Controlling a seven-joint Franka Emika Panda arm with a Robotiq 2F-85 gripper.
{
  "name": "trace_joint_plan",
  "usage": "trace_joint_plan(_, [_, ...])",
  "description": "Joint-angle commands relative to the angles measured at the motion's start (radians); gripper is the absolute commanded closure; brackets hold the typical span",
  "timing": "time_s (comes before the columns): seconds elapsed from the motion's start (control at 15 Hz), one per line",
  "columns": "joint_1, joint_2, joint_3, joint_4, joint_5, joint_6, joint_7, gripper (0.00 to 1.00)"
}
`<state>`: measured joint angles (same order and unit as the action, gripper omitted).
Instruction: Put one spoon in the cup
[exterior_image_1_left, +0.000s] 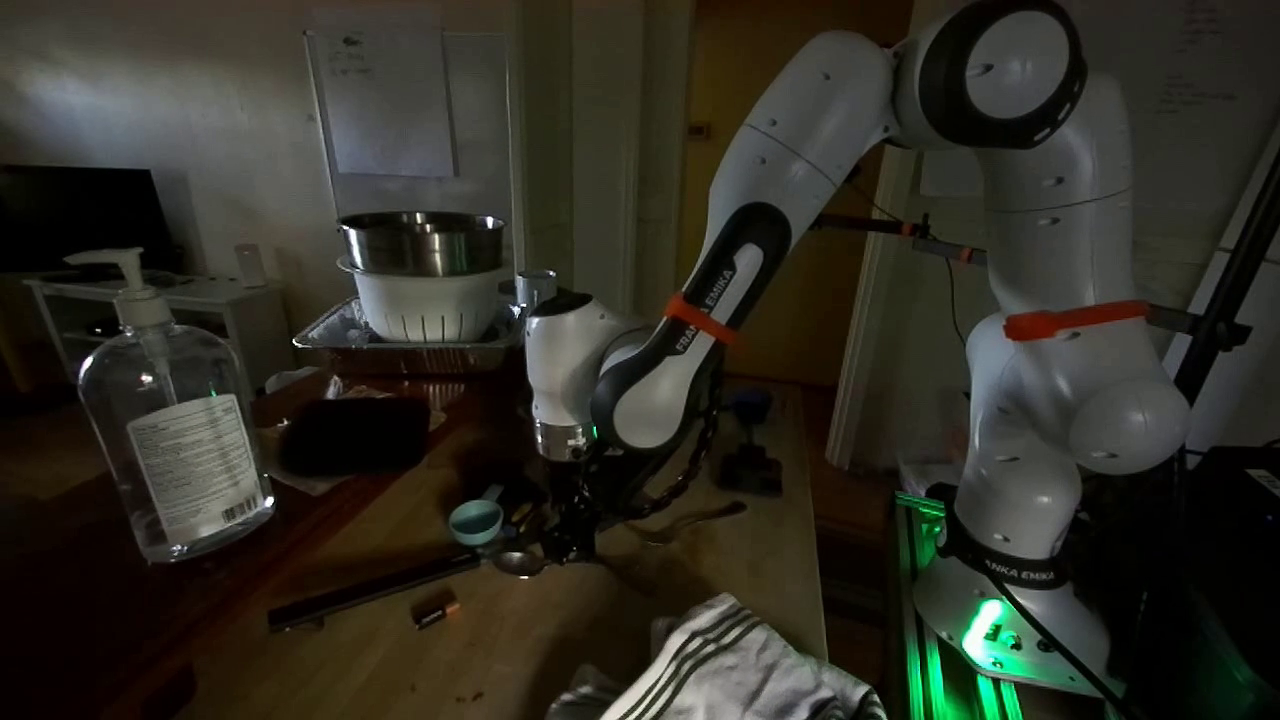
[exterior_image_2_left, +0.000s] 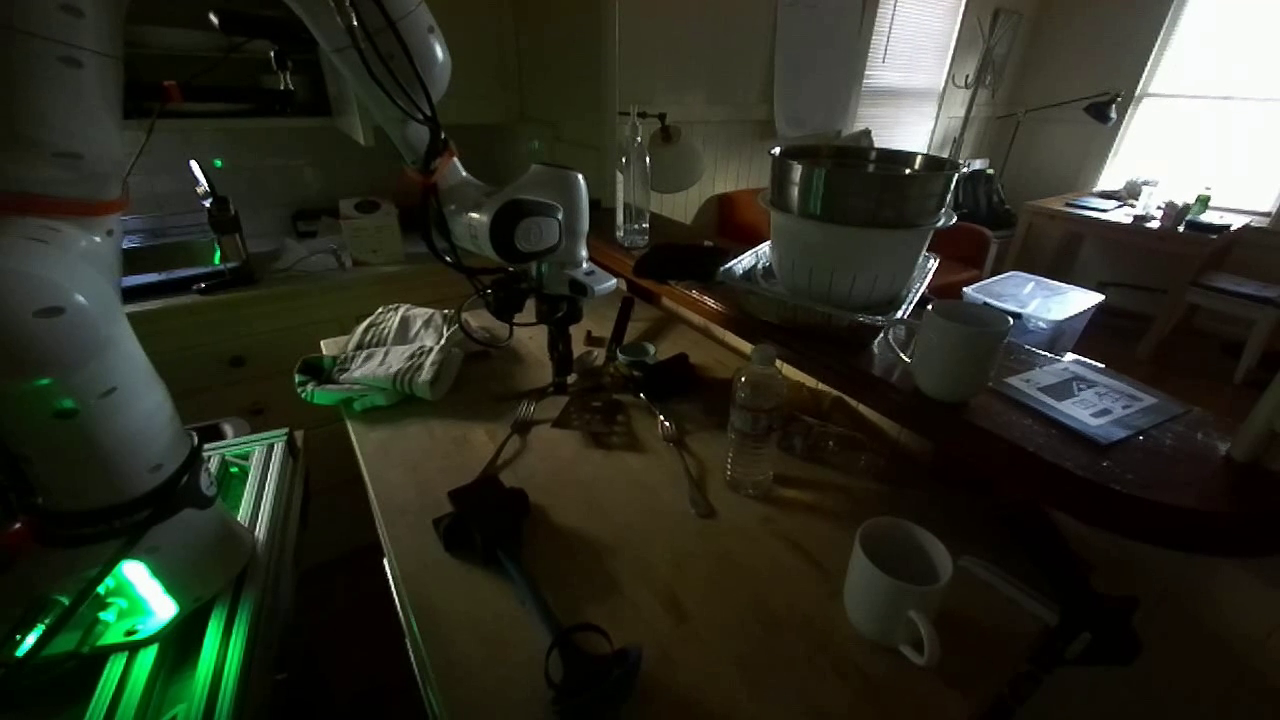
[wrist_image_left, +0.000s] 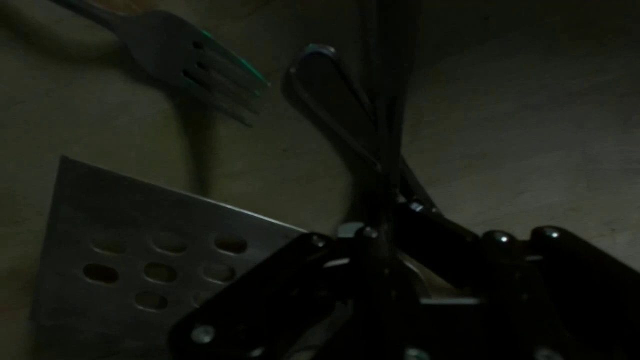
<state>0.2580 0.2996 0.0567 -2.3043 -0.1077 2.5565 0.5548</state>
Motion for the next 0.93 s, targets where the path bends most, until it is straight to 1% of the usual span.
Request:
trace_joint_plan(0.0, [-0.001,0.012,-0.012,-0.018,0.012,0.033,0.012,0.84])
trace_joint_plan(0.07, [-0.003,0.010,-0.012,-0.020,0.014,0.032,0.011,0.86])
trace_joint_plan(0.2, [-0.003,0.011,-0.011,-0.019,0.019,0.029,0.009,0.87])
trace_joint_plan(0.33, [-0.007,0.010,-0.010,-0.021,0.027,0.033,0.004,0.80])
trace_joint_plan(0.4, [-0.007,0.006,-0.012,-0.024,0.027,0.034,0.005,0.78])
trace_joint_plan(0.47, [-0.009,0.002,-0.016,-0.027,0.025,0.033,0.006,0.73])
trace_joint_plan(0.53, [-0.011,0.000,-0.017,-0.028,0.025,0.029,0.004,0.77])
trace_joint_plan(0.8, [-0.017,-0.006,-0.025,-0.042,0.023,0.026,0.005,0.79])
trace_joint_plan(0.87, [-0.018,-0.006,-0.025,-0.043,0.023,0.026,0.004,0.81])
